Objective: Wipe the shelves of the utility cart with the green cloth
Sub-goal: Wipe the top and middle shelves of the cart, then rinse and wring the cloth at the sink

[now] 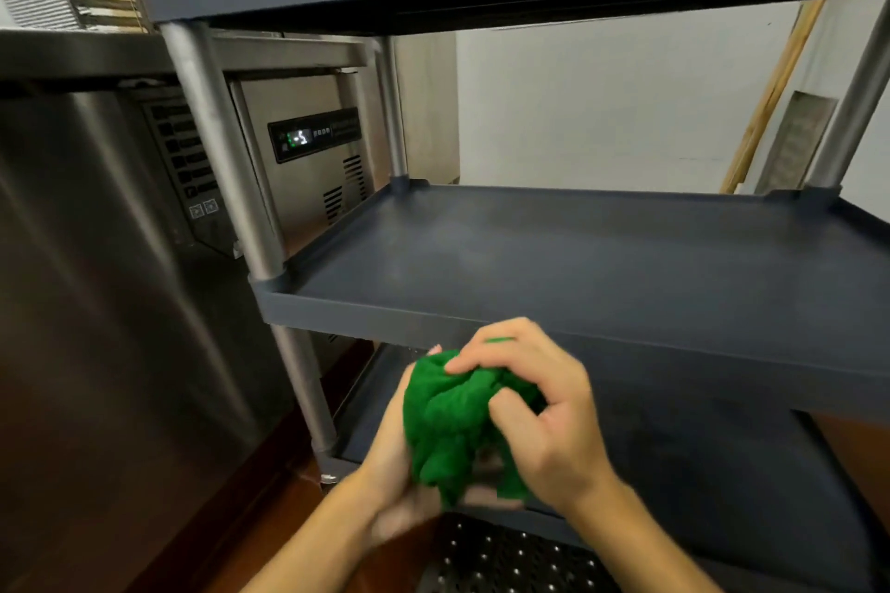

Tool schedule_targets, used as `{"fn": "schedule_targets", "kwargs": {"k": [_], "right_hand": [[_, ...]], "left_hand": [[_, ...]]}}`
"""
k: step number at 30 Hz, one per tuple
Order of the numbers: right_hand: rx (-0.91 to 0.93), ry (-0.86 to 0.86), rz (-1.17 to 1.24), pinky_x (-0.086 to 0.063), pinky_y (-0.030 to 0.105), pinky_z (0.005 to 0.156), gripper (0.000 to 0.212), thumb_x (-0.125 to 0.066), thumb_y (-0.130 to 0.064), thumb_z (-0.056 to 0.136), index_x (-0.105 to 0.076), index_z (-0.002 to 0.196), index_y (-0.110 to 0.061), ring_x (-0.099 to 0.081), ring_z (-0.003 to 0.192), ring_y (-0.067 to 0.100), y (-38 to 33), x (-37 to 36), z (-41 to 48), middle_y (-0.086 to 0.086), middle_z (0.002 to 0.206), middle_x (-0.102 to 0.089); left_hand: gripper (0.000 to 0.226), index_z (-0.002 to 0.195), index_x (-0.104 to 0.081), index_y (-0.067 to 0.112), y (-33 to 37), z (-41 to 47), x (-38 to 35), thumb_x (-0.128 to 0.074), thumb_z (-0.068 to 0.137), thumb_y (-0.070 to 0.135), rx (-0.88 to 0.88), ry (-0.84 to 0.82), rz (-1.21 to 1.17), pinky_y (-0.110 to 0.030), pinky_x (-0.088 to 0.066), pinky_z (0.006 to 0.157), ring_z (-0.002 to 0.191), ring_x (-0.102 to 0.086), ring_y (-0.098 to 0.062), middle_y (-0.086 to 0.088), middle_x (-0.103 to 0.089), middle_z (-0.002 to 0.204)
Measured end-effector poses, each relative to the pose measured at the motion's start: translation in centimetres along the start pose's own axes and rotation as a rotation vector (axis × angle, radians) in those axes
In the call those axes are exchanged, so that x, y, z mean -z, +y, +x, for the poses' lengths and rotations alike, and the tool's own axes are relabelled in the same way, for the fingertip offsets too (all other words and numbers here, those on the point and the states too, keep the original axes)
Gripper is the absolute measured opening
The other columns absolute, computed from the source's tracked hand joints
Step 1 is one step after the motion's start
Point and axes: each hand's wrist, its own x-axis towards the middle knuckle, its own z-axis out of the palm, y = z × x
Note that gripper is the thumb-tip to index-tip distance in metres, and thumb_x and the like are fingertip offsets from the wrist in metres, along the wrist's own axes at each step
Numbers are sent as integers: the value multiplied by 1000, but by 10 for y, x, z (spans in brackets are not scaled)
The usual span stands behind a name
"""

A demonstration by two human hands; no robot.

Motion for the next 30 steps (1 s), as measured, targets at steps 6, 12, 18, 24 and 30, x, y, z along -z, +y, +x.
{"fn": "schedule_targets", "kwargs": {"k": [6,12,18,24,30], "right_hand": [[-139,46,11,-49,40,89,45,-46,-14,68,-72,105,-17,-60,105,27,9,-2,-13,0,107,-64],[-178,-2,-1,-45,33,97,49,-41,-8,75,-72,110,-20,-55,119,26,17,8,-13,4,121,-59],[-361,0,-21,-38,34,106,41,-38,-25,91,-70,116,-30,-48,130,21,8,-4,-5,1,135,-53],[-928,52,43,-47,14,95,94,-77,-59,61,-37,144,-38,-59,113,-7,-60,-22,54,-21,123,-63],[-1129,55,307,-52,43,96,76,-89,-55,50,-66,117,-28,-70,104,19,-173,-26,155,1,110,-74]], "left_hand": [[103,124,-70,15,-10,0,8,-34,68,94,114,-115,-35,-75,-34,101,121,-58,-48,-23,-60,136],[55,101,-78,3,0,0,15,-82,49,21,-129,-160,-20,-57,-58,72,88,-71,-42,-29,-69,110],[72,124,-65,1,4,3,21,-61,52,-3,-211,-200,92,-54,-51,93,101,-64,-41,-39,-61,119],[59,115,-71,14,58,-59,-16,-81,59,0,-232,146,233,-44,-58,84,105,-69,-40,-26,-71,115],[42,103,-76,9,166,-153,-95,-72,85,47,-268,421,261,-29,-59,74,92,-75,-26,-17,-77,101]]}}
